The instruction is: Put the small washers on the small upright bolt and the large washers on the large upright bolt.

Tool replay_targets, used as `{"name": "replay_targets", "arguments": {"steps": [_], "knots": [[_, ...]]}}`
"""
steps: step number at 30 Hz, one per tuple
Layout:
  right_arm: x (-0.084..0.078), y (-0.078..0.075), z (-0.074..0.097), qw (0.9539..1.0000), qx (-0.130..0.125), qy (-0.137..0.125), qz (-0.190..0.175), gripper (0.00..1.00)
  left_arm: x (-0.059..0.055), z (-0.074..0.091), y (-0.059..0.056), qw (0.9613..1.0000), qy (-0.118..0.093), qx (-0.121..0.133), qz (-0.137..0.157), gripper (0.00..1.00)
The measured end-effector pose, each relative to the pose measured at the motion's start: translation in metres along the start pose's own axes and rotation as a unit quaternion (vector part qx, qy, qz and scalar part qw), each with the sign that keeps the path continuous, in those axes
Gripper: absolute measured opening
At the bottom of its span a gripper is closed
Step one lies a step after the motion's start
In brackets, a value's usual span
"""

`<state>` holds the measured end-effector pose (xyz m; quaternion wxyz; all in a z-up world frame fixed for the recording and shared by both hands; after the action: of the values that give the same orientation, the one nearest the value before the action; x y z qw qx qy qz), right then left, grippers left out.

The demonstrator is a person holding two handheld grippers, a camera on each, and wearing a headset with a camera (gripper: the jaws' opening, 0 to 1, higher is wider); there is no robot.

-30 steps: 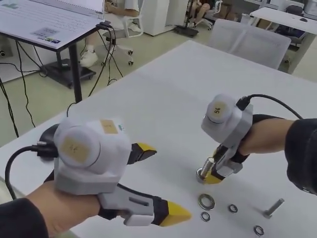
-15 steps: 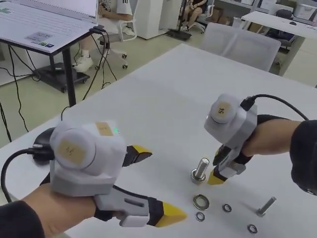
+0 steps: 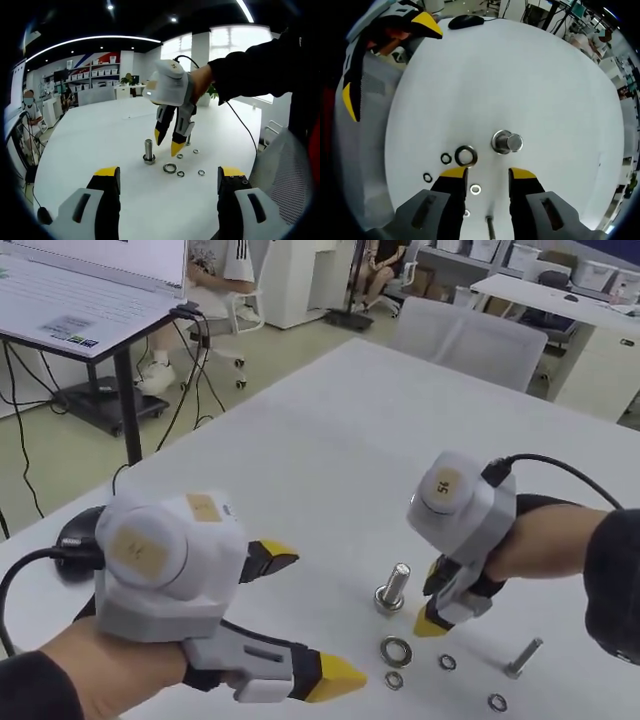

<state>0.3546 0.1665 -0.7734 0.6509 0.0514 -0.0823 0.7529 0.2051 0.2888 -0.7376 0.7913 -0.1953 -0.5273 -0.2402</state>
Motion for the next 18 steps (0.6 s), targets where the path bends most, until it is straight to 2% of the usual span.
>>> {"name": "replay_targets", "arguments": {"steps": [18], "knots": [[0.003,0.021,-0.017,0.9999,0.013,0.001,-0.008,0.33,0.001,0.001,-0.001,1.0,0.001,0.002,-0.001,0.79]]}}
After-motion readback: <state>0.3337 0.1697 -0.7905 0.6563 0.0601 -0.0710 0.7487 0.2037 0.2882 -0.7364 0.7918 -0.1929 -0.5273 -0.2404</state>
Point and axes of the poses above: the centre of the closed fingertips' face, and the gripper's own axes: z roughly backward along the fingers, y roughly to its left, x roughly out of its top, the point moved 7 cm from there along z, roughly backward along the fingers, and after that the axes turned 1 degree about -z, right-handed, at the moved point
